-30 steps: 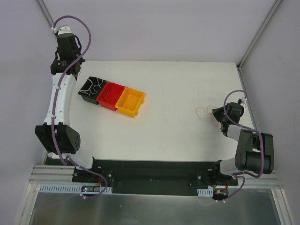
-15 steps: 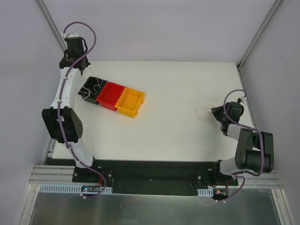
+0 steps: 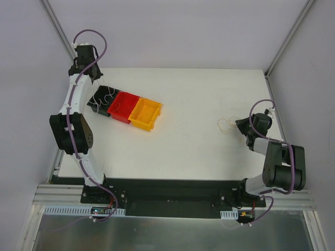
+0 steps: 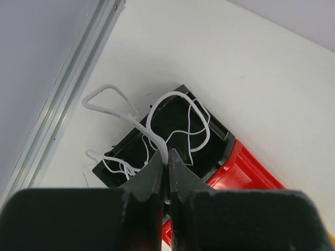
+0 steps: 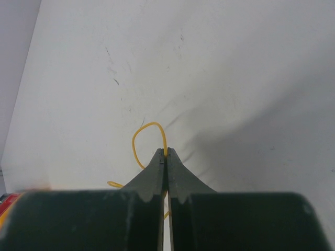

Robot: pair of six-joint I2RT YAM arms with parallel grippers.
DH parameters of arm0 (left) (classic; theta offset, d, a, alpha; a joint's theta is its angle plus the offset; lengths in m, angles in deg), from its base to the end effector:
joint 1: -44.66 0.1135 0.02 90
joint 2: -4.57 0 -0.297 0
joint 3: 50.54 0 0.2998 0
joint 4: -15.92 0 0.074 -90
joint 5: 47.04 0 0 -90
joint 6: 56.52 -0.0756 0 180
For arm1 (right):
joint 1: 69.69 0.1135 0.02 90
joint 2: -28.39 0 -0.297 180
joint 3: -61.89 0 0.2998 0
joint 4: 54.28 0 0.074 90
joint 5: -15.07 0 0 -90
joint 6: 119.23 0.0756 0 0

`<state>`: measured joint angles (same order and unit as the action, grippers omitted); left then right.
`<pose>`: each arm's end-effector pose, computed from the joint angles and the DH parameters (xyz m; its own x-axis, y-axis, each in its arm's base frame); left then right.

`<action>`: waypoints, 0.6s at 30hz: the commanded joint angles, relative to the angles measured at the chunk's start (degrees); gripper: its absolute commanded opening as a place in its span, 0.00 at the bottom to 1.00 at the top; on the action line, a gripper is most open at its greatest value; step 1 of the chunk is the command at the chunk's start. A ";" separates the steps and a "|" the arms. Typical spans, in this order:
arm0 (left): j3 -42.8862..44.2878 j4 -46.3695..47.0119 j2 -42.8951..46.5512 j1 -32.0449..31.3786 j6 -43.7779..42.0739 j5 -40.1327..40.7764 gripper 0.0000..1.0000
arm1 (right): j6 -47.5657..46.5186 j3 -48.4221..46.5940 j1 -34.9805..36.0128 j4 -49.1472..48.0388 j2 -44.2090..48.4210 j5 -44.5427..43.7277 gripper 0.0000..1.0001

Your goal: Untangle the cables

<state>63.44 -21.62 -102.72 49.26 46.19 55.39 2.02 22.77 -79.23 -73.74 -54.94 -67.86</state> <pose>0.5299 0.0590 0.3562 -0.4409 -0.2510 -0.8618 -0.3685 0.9261 -0.0812 0.3326 -0.0465 0.1371 -0.3248 0.5766 -0.7497 0.2606 0.8165 0.5152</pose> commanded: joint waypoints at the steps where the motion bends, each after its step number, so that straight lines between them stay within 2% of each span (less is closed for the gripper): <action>1: 5.93 1.83 3.39 0.32 0.74 1.37 0.00 | 0.92 -2.57 -0.30 -2.75 -0.87 1.54 0.00; 5: 8.21 1.92 4.01 0.23 0.83 3.39 0.00 | 1.10 -2.66 -0.22 -3.10 -1.39 1.89 0.00; 10: 9.63 1.83 2.44 0.23 1.70 0.94 0.00 | 1.36 -2.84 -0.22 -3.36 -1.75 2.33 0.00; 18: 5.68 1.92 -0.55 0.23 4.43 -1.35 0.00 | 1.28 -2.84 -0.22 -3.36 -1.84 2.16 0.00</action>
<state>70.94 -20.85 -102.28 49.26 48.36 55.41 2.94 21.94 -79.23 -74.22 -56.65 -66.44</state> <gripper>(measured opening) 0.009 0.010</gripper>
